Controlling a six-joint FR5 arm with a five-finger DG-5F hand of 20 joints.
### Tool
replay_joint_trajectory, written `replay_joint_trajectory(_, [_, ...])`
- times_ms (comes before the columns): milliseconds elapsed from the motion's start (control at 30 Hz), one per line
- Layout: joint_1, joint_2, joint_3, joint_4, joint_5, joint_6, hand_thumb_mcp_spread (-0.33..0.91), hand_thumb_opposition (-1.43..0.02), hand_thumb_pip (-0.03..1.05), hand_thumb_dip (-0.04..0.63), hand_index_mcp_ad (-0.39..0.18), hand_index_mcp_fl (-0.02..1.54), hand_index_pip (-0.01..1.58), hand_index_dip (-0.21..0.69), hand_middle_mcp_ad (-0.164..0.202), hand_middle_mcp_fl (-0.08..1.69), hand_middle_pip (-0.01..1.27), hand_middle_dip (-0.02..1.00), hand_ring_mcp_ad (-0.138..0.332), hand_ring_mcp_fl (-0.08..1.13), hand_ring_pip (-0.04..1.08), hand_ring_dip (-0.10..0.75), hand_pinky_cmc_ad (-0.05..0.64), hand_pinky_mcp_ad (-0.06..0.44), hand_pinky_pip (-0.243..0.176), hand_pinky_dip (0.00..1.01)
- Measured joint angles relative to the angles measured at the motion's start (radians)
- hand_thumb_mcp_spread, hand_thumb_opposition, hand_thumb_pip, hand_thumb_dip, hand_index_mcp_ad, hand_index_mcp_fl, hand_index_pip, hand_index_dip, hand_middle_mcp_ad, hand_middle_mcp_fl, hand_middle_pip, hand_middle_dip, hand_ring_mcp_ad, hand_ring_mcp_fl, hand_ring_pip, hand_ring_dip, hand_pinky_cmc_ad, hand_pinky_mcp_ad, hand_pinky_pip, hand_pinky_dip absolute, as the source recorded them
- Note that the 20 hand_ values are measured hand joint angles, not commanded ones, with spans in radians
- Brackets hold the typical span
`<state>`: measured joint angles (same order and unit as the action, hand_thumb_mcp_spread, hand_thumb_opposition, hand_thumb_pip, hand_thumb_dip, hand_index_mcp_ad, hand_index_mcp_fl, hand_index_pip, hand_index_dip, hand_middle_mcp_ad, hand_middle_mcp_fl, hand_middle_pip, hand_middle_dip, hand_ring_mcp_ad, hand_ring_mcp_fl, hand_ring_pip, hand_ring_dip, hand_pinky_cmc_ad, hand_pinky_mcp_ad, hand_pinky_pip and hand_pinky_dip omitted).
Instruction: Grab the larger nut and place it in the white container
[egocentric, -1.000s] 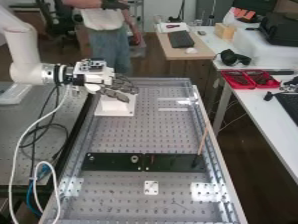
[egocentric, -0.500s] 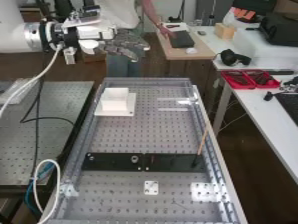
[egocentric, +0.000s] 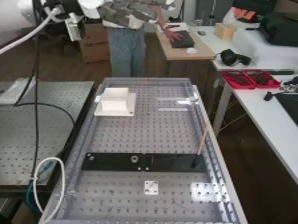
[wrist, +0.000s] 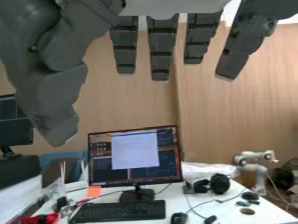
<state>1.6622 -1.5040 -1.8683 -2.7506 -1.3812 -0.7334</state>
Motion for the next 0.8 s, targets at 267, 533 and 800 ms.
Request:
replay_joint_trajectory(267, [-0.043, -0.035, 0.044, -0.018, 0.017, -0.001, 0.26, -0.76, 0.58, 0.218, -0.103, 0.18, 0.13, 0.079, 0.058, 0.2, 0.11, 0.2, 0.134, 0.02, 0.1, 0.056, 0.332, 0.265, -0.058, 0.4])
replay_joint_trajectory(533, [-0.074, -0.067, 0.078, -0.04, -0.009, 0.005, 0.25, -0.76, 0.58, 0.222, -0.103, 0.17, 0.12, 0.063, 0.058, 0.2, 0.11, 0.2, 0.134, 0.02, 0.1, 0.056, 0.335, 0.265, -0.058, 0.4])
replay_joint_trajectory(800, [-0.088, -0.076, 0.091, -0.05, -0.029, 0.008, 0.24, -0.76, 0.58, 0.222, -0.103, 0.17, 0.11, 0.047, 0.058, 0.2, 0.11, 0.2, 0.134, 0.02, 0.1, 0.056, 0.335, 0.265, -0.061, 0.37])
